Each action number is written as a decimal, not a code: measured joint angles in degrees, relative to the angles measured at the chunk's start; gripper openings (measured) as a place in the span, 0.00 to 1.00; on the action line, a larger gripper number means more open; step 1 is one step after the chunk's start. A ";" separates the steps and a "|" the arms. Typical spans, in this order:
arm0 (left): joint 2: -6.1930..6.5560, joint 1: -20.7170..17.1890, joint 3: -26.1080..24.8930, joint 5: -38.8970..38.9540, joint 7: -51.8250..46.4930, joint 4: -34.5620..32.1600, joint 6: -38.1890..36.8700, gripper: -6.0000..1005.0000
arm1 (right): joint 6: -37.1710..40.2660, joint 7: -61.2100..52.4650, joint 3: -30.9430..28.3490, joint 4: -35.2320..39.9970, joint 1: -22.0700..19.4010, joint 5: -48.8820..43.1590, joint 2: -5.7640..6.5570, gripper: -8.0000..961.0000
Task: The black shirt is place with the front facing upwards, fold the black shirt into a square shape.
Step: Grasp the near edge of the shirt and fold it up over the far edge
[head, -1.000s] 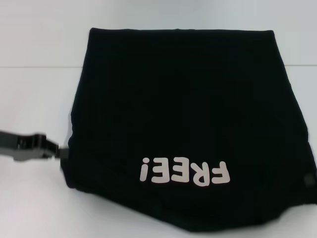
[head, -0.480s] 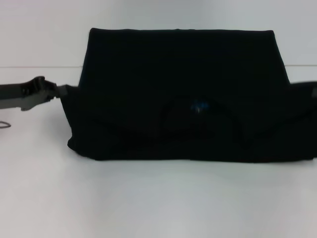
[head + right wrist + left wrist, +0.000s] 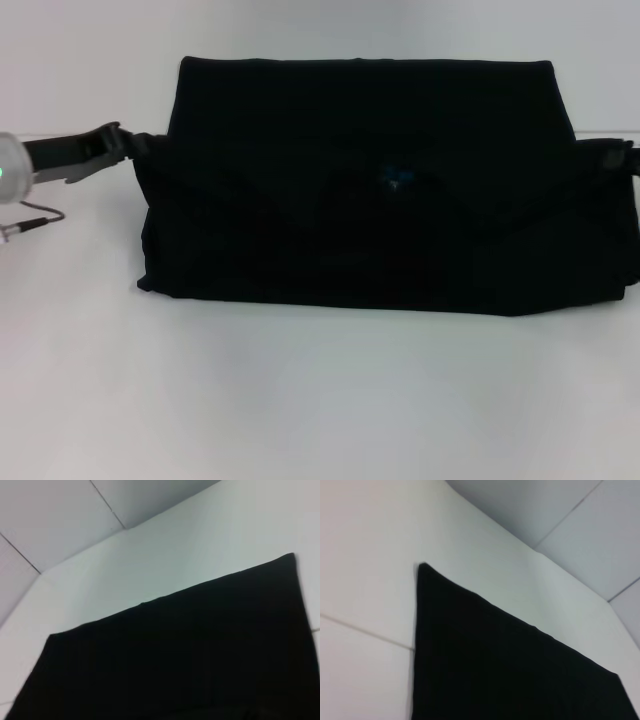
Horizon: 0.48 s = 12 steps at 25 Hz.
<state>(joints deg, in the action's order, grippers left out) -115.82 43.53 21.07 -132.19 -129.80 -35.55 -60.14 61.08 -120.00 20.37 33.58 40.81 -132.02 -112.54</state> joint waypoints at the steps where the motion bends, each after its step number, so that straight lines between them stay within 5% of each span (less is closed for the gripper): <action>1: -0.35 0.45 0.11 0.04 0.59 0.35 1.51 0.00 | -1.88 0.43 0.70 -0.42 0.39 -0.01 -0.61 0.17; 6: -2.15 2.29 0.54 0.11 3.95 1.72 9.24 0.00 | -11.15 1.26 5.14 -0.94 1.23 0.04 -3.63 0.19; 12: -4.48 3.07 2.78 0.81 9.84 1.47 15.45 0.03 | -14.00 2.41 6.08 -1.11 0.56 2.04 -4.71 0.22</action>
<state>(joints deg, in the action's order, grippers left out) -120.30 46.60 23.85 -131.38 -119.96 -34.08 -44.69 47.08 -117.59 26.45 32.47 41.37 -129.98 -117.25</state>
